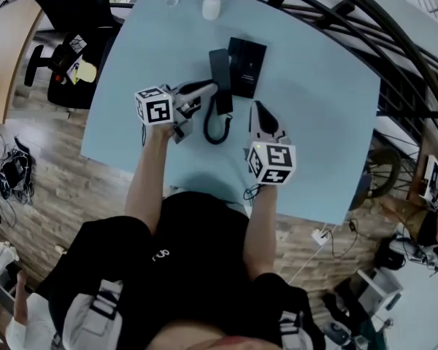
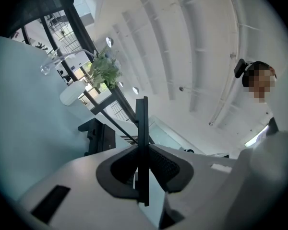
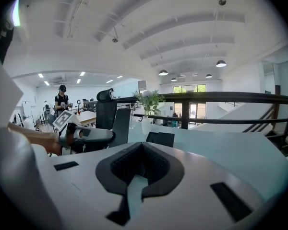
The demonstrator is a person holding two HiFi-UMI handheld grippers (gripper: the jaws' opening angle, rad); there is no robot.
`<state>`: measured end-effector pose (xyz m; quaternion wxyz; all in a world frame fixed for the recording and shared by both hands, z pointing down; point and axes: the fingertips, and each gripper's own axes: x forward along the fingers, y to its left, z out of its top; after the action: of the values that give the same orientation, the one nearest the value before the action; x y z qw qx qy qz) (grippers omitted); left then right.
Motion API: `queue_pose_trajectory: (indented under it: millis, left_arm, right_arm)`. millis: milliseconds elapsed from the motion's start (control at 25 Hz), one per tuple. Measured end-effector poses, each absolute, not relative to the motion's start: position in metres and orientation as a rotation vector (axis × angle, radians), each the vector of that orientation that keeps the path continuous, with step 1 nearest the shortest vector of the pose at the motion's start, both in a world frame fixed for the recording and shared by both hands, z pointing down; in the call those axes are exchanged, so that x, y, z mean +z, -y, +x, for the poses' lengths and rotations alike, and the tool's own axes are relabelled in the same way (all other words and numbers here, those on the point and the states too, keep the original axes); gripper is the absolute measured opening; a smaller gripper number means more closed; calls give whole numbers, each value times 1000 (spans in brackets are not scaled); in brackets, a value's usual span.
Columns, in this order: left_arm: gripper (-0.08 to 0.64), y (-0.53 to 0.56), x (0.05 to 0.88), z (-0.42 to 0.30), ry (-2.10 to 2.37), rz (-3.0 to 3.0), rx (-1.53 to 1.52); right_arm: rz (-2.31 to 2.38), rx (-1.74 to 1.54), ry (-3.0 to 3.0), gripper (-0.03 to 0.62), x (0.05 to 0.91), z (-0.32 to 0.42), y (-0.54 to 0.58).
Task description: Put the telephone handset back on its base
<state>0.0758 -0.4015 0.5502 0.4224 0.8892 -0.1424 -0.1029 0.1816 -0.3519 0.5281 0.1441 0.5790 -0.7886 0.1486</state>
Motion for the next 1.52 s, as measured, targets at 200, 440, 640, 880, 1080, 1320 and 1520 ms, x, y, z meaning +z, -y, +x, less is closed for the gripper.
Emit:
queue_pose_trajectory:
  millis: [200, 440, 640, 880, 1080, 1320, 1520]
  left_arm:
    - [63, 433, 563, 95, 317, 2227, -208]
    - [63, 458, 593, 110, 268, 2226, -77]
    - [63, 466, 608, 117, 240, 2236, -5]
    - [63, 483, 627, 119, 221, 2209, 14]
    - [63, 491, 634, 129, 191, 2207, 55]
    - [72, 495, 648, 129, 191, 2231, 116]
    - [101, 498, 656, 129, 322, 2367, 272]
  right_arm:
    - [1665, 448, 2264, -6, 535, 194, 367]
    - [1651, 484, 2253, -6, 549, 206, 384]
    - [1628, 531, 2248, -6, 566, 206, 386]
    - [1624, 589, 2234, -6, 583, 212, 394]
    - [1631, 616, 2222, -6, 591, 218, 399]
    - [1624, 640, 2220, -6, 599, 219, 397]
    - [1619, 646, 2227, -6, 598, 216, 395]
